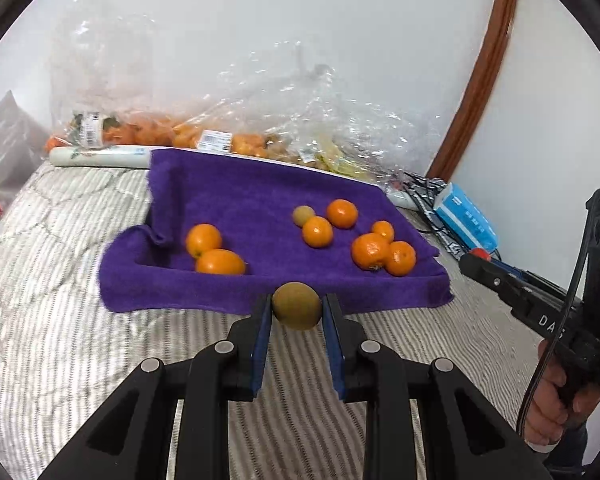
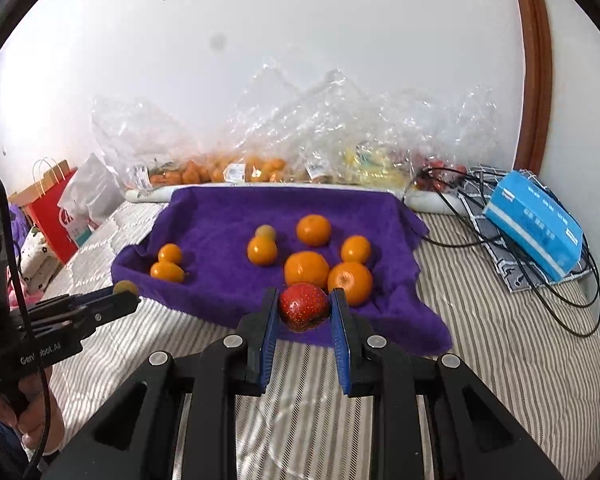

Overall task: Organize fruits
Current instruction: 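Carry the red and yellow-green fruits up over the purple towel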

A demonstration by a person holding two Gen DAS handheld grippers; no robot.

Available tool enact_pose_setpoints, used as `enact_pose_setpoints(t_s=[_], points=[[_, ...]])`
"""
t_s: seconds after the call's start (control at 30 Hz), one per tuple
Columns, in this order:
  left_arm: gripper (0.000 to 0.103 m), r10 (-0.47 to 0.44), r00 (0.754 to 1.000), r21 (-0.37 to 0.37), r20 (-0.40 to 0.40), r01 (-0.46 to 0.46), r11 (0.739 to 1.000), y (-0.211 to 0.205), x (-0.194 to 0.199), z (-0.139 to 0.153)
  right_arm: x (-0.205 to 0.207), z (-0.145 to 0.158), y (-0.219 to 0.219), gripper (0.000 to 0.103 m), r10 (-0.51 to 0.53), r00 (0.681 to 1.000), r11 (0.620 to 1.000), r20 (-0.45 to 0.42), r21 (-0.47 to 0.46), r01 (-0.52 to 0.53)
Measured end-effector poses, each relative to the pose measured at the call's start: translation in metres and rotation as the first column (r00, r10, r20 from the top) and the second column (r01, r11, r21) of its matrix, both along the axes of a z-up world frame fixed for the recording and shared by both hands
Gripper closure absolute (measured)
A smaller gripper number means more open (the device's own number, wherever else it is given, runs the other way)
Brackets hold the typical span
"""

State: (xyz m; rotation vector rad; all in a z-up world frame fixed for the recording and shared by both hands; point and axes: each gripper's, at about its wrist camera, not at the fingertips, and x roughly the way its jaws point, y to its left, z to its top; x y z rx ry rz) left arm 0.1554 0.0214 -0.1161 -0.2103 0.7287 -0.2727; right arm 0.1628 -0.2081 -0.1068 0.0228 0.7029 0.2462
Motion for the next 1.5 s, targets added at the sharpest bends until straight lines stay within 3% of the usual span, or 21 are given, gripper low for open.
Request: enact_pose_setpoints(t_s=[0.2, 0.43, 0.8, 0.93, 1.5], points=[[0.078, 0.037, 0.999, 0.01, 0.001, -0.037, 0.999, 0.012, -0.002, 0.007, 0.003, 0.005, 0.009, 0.078, 0.012, 1.0, 1.0, -0.004, 0.008, -0.012], [0.078, 0.044, 0.999, 0.033, -0.023, -0.043, 0.999, 0.018, -0.006, 0.013, 0.002, 0.011, 0.017, 0.078, 0.037, 0.999, 0.998, -0.009, -0.044, -0.038], [0.078, 0.075, 0.997, -0.005, -0.017, -0.075, 0.997, 0.03, -0.002, 0.022, -0.004, 0.028, 0.018, 0.078, 0.042, 0.999, 0.999, 0.007, -0.021, -0.042], [0.078, 0.092, 0.996, 0.022, 0.009, -0.092, 0.996, 0.033, 0.001, 0.03, 0.002, 0.032, 0.02, 0.078, 0.041, 0.999, 0.999, 0.022, -0.006, -0.041], [0.078, 0.156, 0.988, 0.001, 0.016, -0.156, 0.988, 0.055, 0.048, 0.025, 0.051, 0.02, 0.028, 0.078, 0.027, 0.999, 0.999, 0.017, 0.037, -0.028]])
